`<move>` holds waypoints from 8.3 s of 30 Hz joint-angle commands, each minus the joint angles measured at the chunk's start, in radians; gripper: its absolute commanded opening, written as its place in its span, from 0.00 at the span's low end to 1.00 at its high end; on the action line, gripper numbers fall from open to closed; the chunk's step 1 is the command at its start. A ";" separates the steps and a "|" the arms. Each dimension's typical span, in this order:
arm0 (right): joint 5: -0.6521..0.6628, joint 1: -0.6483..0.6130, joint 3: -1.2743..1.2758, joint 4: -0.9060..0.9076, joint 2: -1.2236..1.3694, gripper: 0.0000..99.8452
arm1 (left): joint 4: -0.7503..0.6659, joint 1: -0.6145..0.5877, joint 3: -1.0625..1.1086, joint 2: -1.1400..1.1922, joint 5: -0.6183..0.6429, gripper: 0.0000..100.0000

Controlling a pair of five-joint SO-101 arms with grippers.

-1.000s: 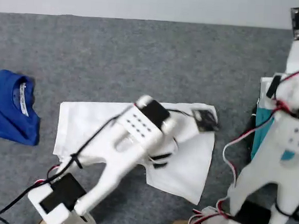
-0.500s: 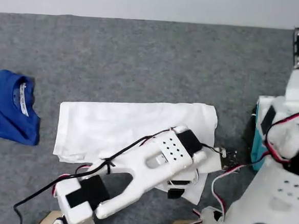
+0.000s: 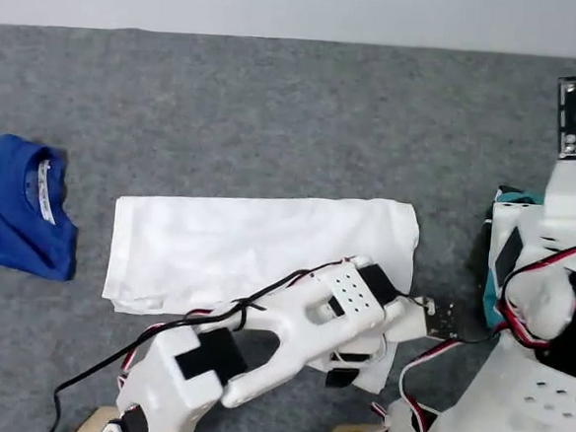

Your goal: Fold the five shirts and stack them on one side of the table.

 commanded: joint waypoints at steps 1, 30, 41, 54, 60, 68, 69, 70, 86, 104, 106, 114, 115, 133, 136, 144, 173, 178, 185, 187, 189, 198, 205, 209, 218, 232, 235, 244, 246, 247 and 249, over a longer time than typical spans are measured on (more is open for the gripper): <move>-0.009 0.013 -0.002 0.038 -0.008 0.11 | 0.023 -0.008 -0.081 0.023 -0.002 0.18; -0.006 0.012 0.000 0.038 -0.005 0.11 | 0.100 -0.176 -0.357 0.057 -0.008 0.01; -0.011 0.008 0.087 0.031 -0.015 0.11 | 0.003 -0.347 -0.355 0.057 -0.003 0.18; -0.011 0.008 0.087 0.031 -0.016 0.11 | -0.077 -0.451 -0.358 0.051 -0.009 0.18; -0.009 0.008 0.087 0.031 -0.016 0.11 | 0.092 -0.442 -0.456 0.049 -0.009 0.18; -0.009 0.008 0.087 0.031 -0.015 0.11 | 0.313 -0.371 -0.553 0.046 -0.009 0.18; -0.009 0.008 0.087 0.031 -0.016 0.11 | 0.325 -0.371 -0.552 0.046 -0.009 0.18; -0.008 0.008 0.087 0.031 -0.016 0.11 | 0.333 -0.371 -0.549 0.046 -0.009 0.18; -0.006 0.008 0.091 0.031 -0.007 0.11 | 0.032 -0.488 -0.298 0.057 -0.058 0.18; -0.005 0.008 0.091 0.031 -0.008 0.11 | 0.342 -0.410 -0.418 -0.074 -0.051 0.18; -0.005 0.008 0.091 0.031 -0.008 0.11 | 0.333 -0.368 -0.315 -0.087 -0.051 0.17; -0.005 0.008 0.092 0.031 -0.007 0.11 | 0.069 -0.371 -0.068 -0.080 0.006 0.12; -0.005 0.008 0.092 0.031 -0.007 0.11 | 0.046 -0.384 -0.056 -0.080 0.006 0.12; -0.005 0.008 0.092 0.033 -0.007 0.11 | 0.164 -0.322 -0.050 -0.184 0.012 0.12; -0.005 0.008 0.092 0.033 -0.008 0.11 | 0.193 -0.311 -0.050 -0.262 0.009 0.12; -0.008 0.008 0.092 0.035 -0.013 0.11 | 0.207 -0.423 -0.053 -0.367 0.005 0.12; -0.377 -0.803 0.353 -0.361 0.384 0.12 | 0.278 -1.559 0.061 -0.749 0.103 0.01; -0.377 -0.802 0.267 -0.364 0.463 0.12 | 0.190 -1.456 0.188 -0.678 0.123 0.14; -0.374 -0.674 0.203 -0.289 0.464 0.12 | -0.025 -1.395 0.240 -0.497 0.175 0.21; -0.373 -0.631 0.186 -0.266 0.464 0.12 | -0.058 -1.395 0.234 -0.419 0.175 0.21; -0.373 -0.599 0.167 -0.240 0.464 0.12 | -0.066 -1.395 0.213 -0.345 0.175 0.21; -0.373 -0.576 0.155 -0.213 0.464 0.12 | -0.041 -1.283 0.140 -0.155 0.196 0.21; -0.373 -0.572 0.153 -0.208 0.460 0.12 | -0.023 -1.275 0.065 -0.058 0.216 0.21; -0.371 -0.572 0.153 -0.213 0.429 0.12 | 0.020 -1.267 -0.018 0.037 0.238 0.21; -0.276 -0.568 0.153 -0.211 0.366 0.11 | 0.124 -1.218 -0.177 0.143 0.221 0.00; -0.270 -0.397 0.153 -0.206 0.229 0.11 | 0.181 -1.392 -0.208 -0.164 0.150 0.00; -0.270 -0.360 0.153 -0.206 0.209 0.11 | 0.209 -1.404 -0.229 -0.161 0.120 0.00; -0.270 -0.262 0.155 -0.180 0.162 0.11 | 0.341 -1.209 -0.239 -0.172 0.109 0.00; -0.270 -0.231 0.155 -0.156 0.150 0.11 | 0.345 -1.155 -0.246 -0.176 0.127 0.00; -0.261 -0.217 0.155 -0.147 0.143 0.11 | 0.345 -1.135 -0.251 -0.187 0.138 0.00; -0.204 -0.194 0.155 -0.128 0.124 0.11 | 0.345 -1.079 -0.255 -0.221 0.146 0.00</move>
